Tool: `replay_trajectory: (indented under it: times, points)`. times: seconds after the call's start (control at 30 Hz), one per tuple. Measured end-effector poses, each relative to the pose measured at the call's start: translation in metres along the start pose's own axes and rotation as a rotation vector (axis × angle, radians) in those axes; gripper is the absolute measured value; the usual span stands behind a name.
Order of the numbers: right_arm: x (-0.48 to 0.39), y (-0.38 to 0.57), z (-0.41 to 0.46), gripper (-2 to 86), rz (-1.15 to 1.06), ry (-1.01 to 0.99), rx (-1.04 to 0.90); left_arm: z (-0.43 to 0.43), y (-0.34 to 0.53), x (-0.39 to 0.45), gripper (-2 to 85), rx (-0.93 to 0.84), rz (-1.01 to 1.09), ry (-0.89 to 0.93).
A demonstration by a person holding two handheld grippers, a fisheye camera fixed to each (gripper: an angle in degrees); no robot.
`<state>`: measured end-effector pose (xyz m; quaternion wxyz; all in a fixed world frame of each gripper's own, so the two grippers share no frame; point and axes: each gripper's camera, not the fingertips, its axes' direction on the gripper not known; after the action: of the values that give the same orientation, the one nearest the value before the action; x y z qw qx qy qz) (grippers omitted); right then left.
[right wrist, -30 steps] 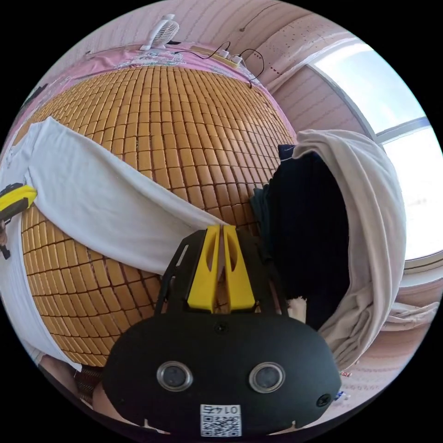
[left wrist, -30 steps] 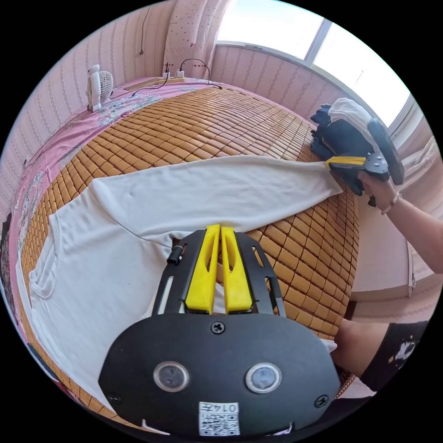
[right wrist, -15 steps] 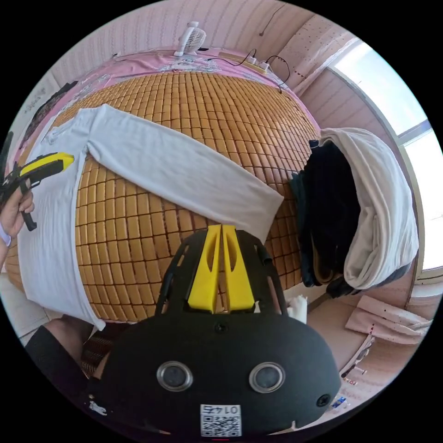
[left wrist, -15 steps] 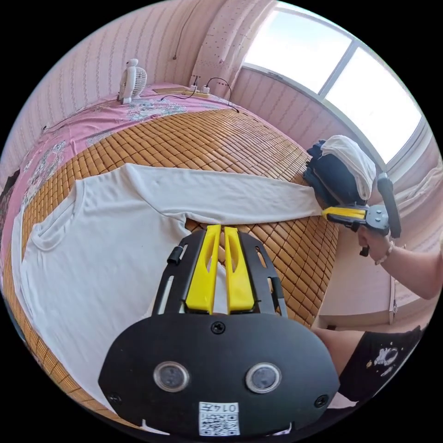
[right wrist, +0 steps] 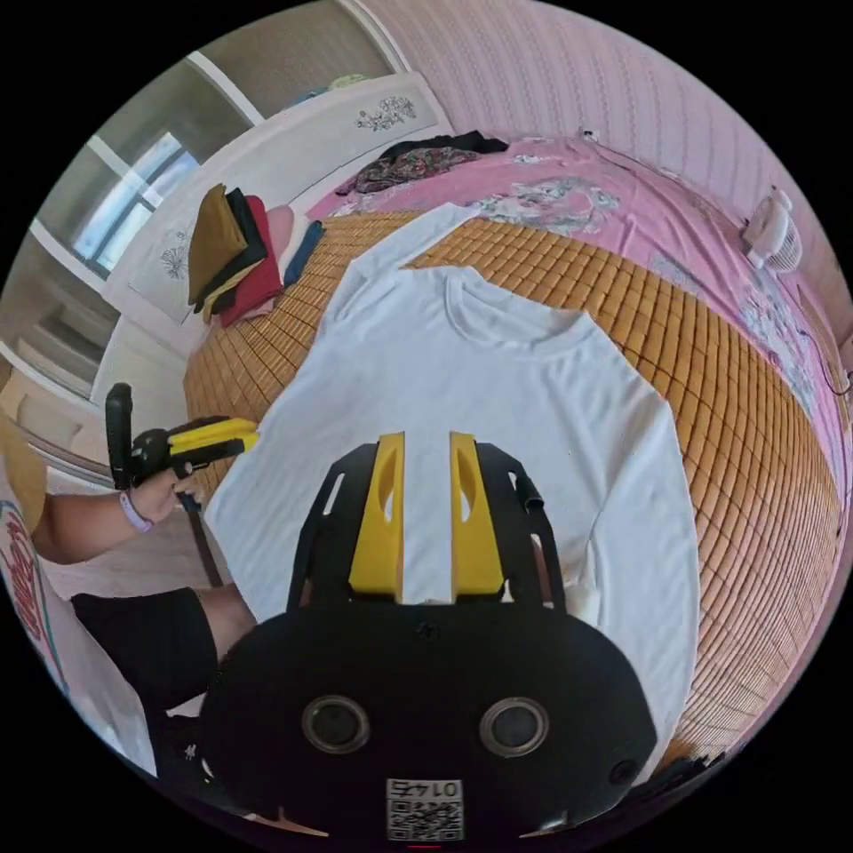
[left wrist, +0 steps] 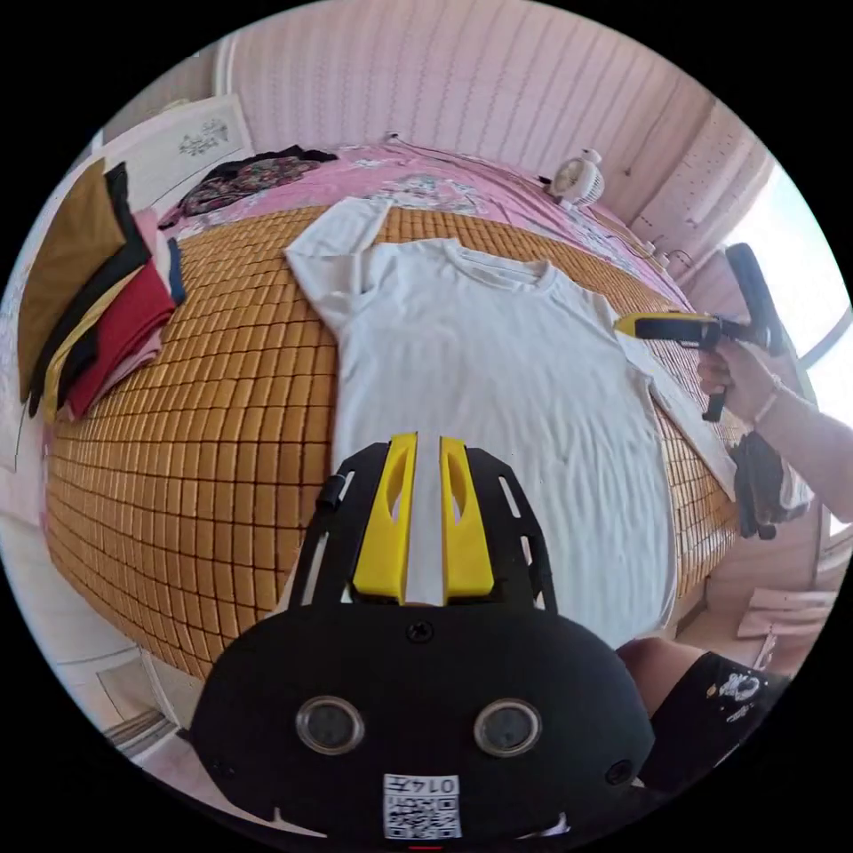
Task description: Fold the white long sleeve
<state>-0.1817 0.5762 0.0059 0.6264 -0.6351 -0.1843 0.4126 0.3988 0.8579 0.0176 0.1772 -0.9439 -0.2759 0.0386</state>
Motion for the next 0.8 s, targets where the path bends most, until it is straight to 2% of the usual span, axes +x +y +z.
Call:
replay_trajectory:
  times: [0.17, 0.27, 0.4, 0.53, 0.63, 0.73, 0.8]
  points:
    - [-0.044, -0.177, 0.074, 8.3, -0.123, -0.079, -0.003, 0.018, 0.042, -0.052, 5.4, -0.039, -0.039, -0.009]
    - [-0.082, -0.262, 0.125, 8.5, -0.167, -0.005, -0.006, 0.041, 0.062, -0.067, 5.6, -0.113, -0.029, -0.009]
    - [-0.124, -0.344, 0.199, 8.7, -0.147, 0.189, -0.041, 0.047, 0.089, -0.087, 5.6, -0.042, -0.056, 0.032]
    - [-0.131, -0.38, 0.25, 7.5, -0.069, 0.221, -0.151, 0.053, 0.105, -0.101, 5.5, -0.028, -0.037, 0.046]
    - [-0.142, -0.386, 0.258, 2.9, -0.142, 0.286, -0.112, 0.058, 0.119, -0.113, 5.4, -0.014, -0.033, 0.066]
    - [-0.15, -0.392, 0.256, 0.4, -0.237, 0.193, -0.166, 0.063, 0.132, -0.122, 5.2, 0.003, -0.019, 0.065]
    - [-0.16, -0.389, 0.234, 0.2, -0.319, 0.002, -0.217, 0.067, 0.142, -0.134, 4.7, 0.01, -0.06, 0.087]
